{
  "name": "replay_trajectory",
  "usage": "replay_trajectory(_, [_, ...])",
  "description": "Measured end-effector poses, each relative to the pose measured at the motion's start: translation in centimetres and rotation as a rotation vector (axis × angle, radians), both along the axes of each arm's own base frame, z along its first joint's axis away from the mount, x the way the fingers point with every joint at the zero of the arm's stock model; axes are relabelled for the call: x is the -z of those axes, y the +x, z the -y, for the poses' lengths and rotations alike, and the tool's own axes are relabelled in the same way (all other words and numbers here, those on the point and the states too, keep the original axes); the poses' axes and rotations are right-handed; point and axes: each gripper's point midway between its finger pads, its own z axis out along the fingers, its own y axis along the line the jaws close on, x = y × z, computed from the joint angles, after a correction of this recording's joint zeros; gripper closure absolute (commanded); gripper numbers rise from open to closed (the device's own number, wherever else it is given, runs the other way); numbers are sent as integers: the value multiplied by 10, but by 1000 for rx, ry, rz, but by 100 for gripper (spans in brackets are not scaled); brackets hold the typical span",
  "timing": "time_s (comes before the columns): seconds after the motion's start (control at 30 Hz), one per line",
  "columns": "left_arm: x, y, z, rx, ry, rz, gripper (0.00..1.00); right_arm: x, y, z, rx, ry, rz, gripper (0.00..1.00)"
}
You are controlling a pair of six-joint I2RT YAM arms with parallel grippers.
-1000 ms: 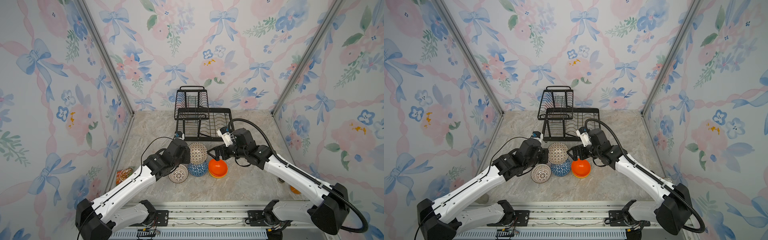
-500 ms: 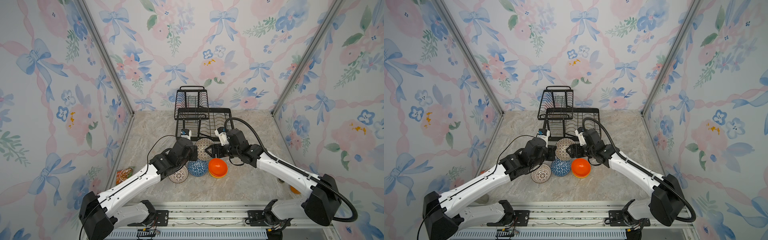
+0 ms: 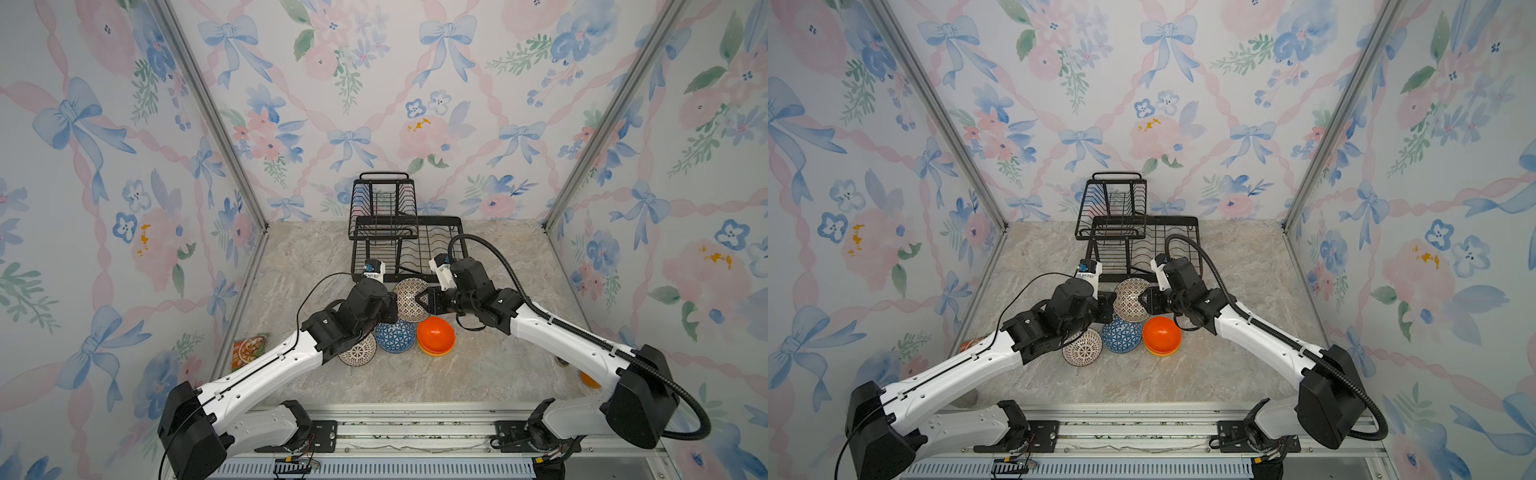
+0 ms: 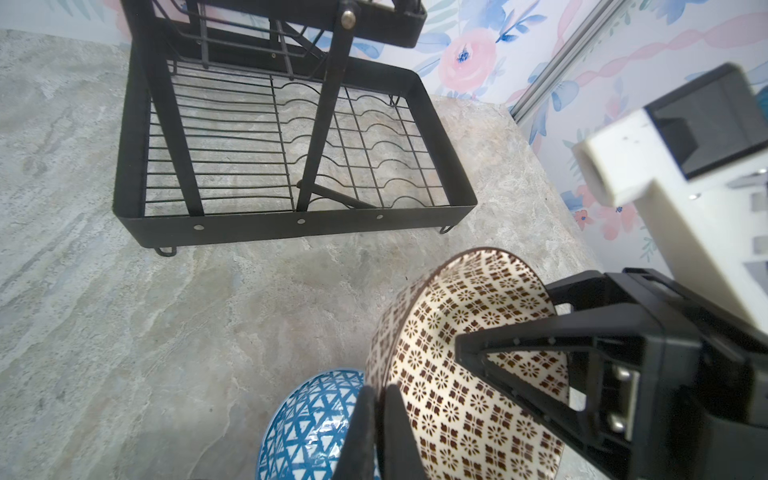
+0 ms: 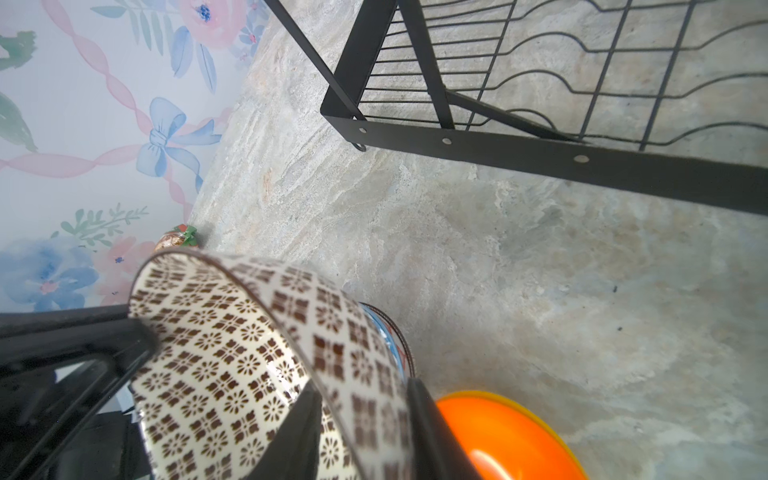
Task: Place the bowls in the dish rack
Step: 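Grasp the bowl rim with the right gripper and open the left gripper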
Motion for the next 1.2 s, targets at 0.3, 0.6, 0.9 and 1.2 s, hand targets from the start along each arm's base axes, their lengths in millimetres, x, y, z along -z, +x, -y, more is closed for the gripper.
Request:
replay_trajectory(0.3, [-5,-3,6,27,-24,15,100,6,7,9,52,-43,6,98])
replay_trajectory(0.6, [1,-5,9,57,-10,20,90,11,6,13,45,-81,14,100])
replay_trajectory(0.9, [3,2,2,107,19,28,2,17,8,32,5,-229,100,100])
replay_trajectory(1.2, [13,16,-23,101,88,-9,2,-11,36,76,-28,-540,407,100])
